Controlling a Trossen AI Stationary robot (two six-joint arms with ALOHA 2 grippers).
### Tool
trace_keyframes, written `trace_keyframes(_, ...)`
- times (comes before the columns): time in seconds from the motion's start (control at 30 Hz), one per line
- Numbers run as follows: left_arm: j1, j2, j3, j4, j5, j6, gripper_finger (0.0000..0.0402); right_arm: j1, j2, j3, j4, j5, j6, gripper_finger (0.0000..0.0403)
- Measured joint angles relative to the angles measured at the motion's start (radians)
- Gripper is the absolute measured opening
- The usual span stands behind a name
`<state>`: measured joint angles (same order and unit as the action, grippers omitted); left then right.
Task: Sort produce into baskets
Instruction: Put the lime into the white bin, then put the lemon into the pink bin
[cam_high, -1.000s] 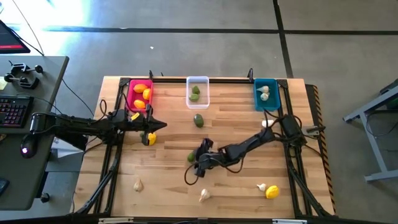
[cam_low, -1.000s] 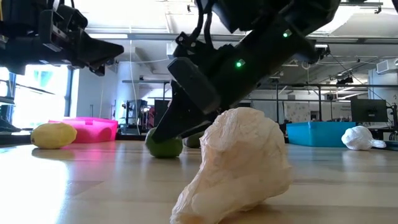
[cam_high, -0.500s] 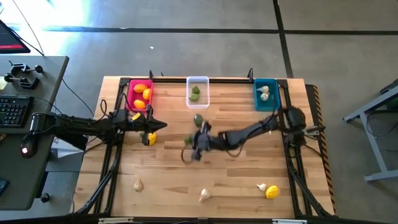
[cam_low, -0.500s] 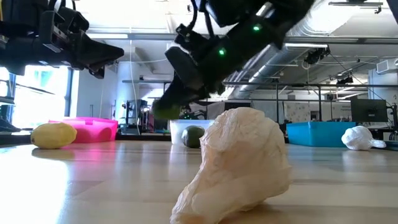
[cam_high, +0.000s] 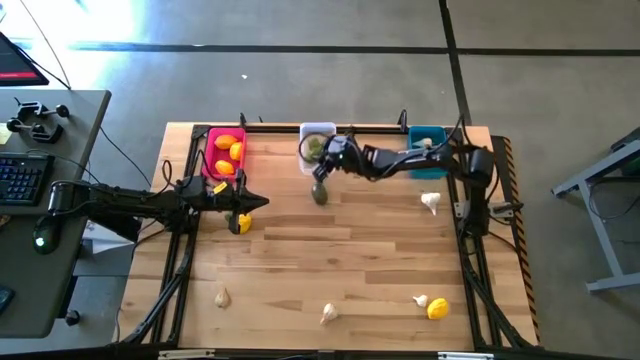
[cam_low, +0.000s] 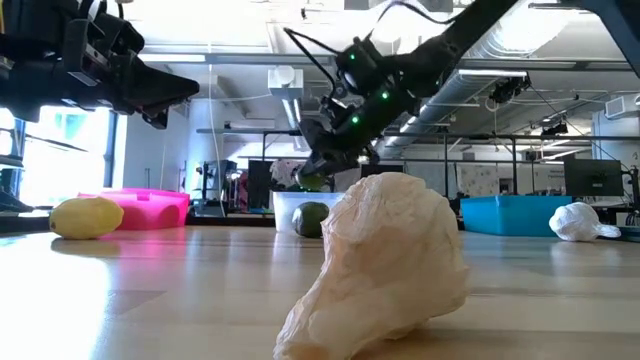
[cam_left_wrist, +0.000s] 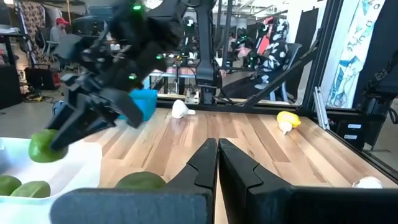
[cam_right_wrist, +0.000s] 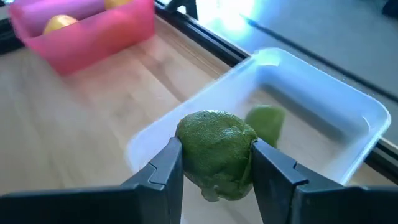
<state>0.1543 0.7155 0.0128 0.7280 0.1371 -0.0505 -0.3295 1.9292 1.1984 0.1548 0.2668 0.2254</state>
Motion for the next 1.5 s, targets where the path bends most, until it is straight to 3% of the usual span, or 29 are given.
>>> trace_keyframes(0.8, 0.0, 0.002, 0.0, -0.059, 0.0, 0.009, 0.0, -0.082, 0.052, -0.001, -0.049, -0.123, 0.065, 0.015)
trace_keyframes(1.2, 0.0, 0.002, 0.0, -0.081, -0.001, 0.002, 0.0, -0.08, 0.044, -0.001, -0.031, -0.12, 0.04, 0.0227)
trace_keyframes(1.33, -0.004, 0.002, 0.0, -0.082, -0.002, 0.018, 0.0, -0.066, 0.028, -0.001, -0.029, -0.07, 0.03, 0.0206)
trace_keyframes(1.5, -0.004, 0.002, 0.051, -0.207, -0.004, 0.028, 0.0, -0.021, 0.022, -0.001, -0.014, -0.026, -0.029, 0.0119)
